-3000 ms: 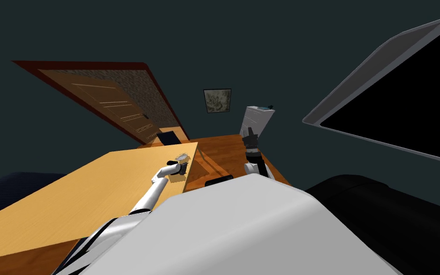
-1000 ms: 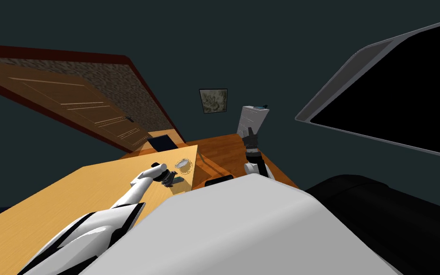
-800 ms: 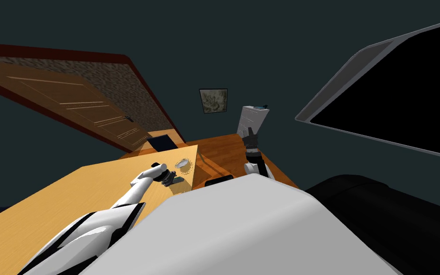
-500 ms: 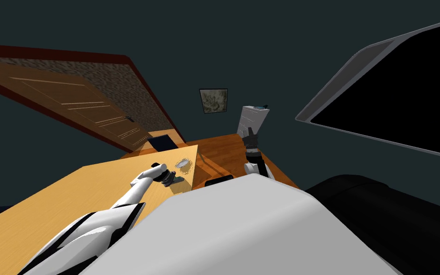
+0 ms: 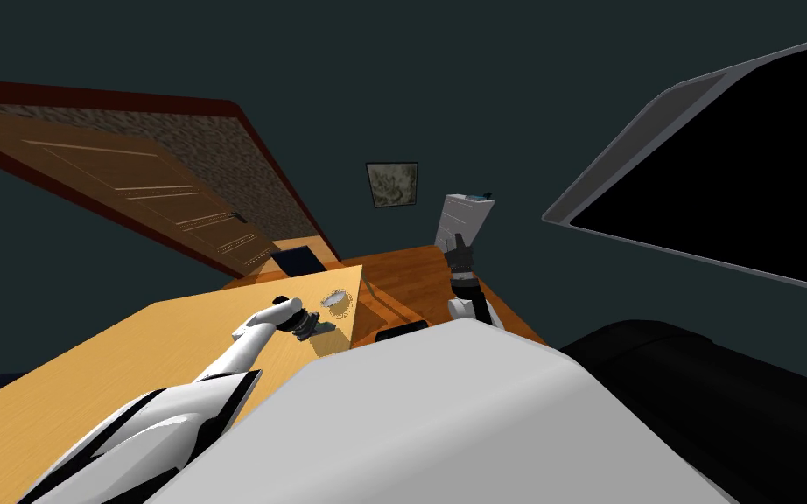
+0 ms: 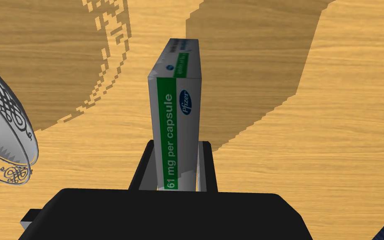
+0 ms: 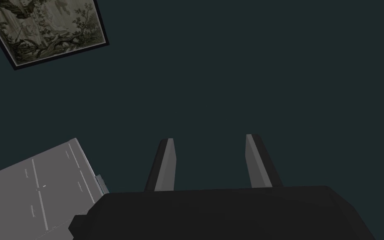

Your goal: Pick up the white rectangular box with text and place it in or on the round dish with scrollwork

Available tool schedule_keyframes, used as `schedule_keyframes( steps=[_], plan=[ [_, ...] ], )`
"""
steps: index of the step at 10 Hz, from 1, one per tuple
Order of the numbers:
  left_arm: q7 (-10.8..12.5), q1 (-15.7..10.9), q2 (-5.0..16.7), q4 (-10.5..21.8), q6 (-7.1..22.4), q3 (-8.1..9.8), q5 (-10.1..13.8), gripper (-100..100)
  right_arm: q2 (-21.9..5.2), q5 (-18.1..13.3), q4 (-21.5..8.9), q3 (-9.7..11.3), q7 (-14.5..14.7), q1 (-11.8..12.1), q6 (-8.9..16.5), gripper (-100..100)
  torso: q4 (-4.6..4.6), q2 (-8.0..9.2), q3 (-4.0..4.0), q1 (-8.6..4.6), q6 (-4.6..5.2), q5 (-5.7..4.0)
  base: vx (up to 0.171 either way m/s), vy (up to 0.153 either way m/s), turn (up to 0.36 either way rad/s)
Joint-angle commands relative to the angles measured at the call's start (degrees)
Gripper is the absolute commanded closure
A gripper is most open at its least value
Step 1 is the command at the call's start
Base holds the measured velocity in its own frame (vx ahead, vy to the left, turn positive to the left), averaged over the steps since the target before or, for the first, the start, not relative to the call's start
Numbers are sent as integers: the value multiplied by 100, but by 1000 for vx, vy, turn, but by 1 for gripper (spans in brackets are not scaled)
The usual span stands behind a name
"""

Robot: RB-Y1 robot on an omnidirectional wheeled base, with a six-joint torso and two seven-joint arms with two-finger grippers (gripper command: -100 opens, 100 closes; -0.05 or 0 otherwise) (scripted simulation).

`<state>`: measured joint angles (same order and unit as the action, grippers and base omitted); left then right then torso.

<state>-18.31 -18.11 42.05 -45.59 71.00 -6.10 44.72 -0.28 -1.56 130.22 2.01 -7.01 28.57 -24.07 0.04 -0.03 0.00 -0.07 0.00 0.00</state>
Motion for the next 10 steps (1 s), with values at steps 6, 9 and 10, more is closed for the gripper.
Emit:
schedule_keyframes(
  steps=[6, 9, 10],
  plan=[
    [-263, 326, 479, 6, 576, 184, 263, 100, 0, 0, 0, 0, 0, 0, 0, 0, -7, -13, -10, -8, 3, -7, 13, -35, -124],
    [-385, 465, 756, -24, 898, 270, 406, 100, 0, 0, 0, 0, 0, 0, 0, 0, -10, -19, -14, -11, 10, -8, 26, -33, -129],
    [-411, 494, 823, -35, 974, 289, 439, 100, 0, 0, 0, 0, 0, 0, 0, 0, -11, -23, -17, -13, 15, -10, 32, -35, -106]
  ],
)
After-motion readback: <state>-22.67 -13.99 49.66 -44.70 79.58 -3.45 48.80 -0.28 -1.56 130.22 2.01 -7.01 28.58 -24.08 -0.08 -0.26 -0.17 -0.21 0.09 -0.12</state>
